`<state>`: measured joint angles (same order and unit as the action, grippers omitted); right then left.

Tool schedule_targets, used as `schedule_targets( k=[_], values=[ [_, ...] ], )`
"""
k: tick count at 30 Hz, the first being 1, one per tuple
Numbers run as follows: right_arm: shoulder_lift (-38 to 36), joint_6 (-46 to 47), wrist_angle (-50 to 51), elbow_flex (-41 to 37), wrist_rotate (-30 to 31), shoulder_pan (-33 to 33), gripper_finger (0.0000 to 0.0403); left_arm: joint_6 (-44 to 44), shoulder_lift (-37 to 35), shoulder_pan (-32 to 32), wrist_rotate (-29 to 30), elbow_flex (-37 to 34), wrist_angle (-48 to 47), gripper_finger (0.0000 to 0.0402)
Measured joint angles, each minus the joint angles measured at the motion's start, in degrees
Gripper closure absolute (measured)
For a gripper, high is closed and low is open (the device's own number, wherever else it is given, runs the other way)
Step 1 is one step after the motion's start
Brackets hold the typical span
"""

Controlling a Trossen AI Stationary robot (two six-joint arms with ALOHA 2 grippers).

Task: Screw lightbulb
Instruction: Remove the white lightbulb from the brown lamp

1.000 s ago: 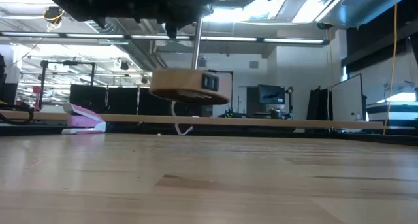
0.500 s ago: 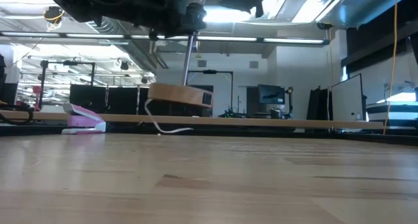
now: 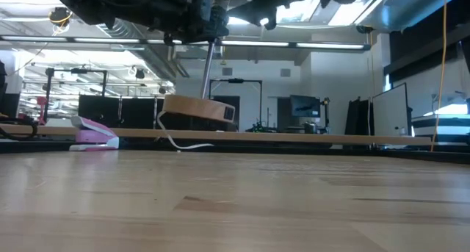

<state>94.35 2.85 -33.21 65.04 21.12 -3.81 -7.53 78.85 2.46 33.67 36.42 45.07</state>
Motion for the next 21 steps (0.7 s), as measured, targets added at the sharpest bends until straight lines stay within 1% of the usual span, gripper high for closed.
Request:
schedule_targets(
  k=[4,7,10,14,15,18,21],
  values=[
    [0.69,-0.36,-0.29,1.62,-0.09,0.0,0.0088,0.0,0.0,-0.16,0.02,0.0,0.02,0.0257],
    [1.31,-2.14,0.19,2.23,-0.13,-0.35,0.0105,0.02,0.0,-0.18,0.0,0.0,-0.25,0.0259],
    [1.32,-2.77,-0.23,2.65,-0.63,-0.37,0.0147,0.12,0.0,-0.2,0.0,0.0,-1.13,0.0261],
    [1.18,-3.83,0.41,2.69,-1.31,-0.37,0.0231,-0.04,0.0,-0.67,0.03,0.0,-1.32,0.0258],
    [1.18,-4.37,0.66,2.69,-1.64,-0.27,0.0243,-0.53,0.0,-0.86,0.03,0.0,-1.34,0.0258],
    [0.83,-4.68,1.04,2.68,-4.61,-0.27,0.0244,-0.61,0.0,-1.48,-0.45,0.0,-1.32,0.0261],
    [-0.01,-4.67,2.61,2.67,-8.52,-0.35,0.0244,0.29,-0.02,-1.77,-3.92,0.0,-1.16,0.0262]
  ],
)
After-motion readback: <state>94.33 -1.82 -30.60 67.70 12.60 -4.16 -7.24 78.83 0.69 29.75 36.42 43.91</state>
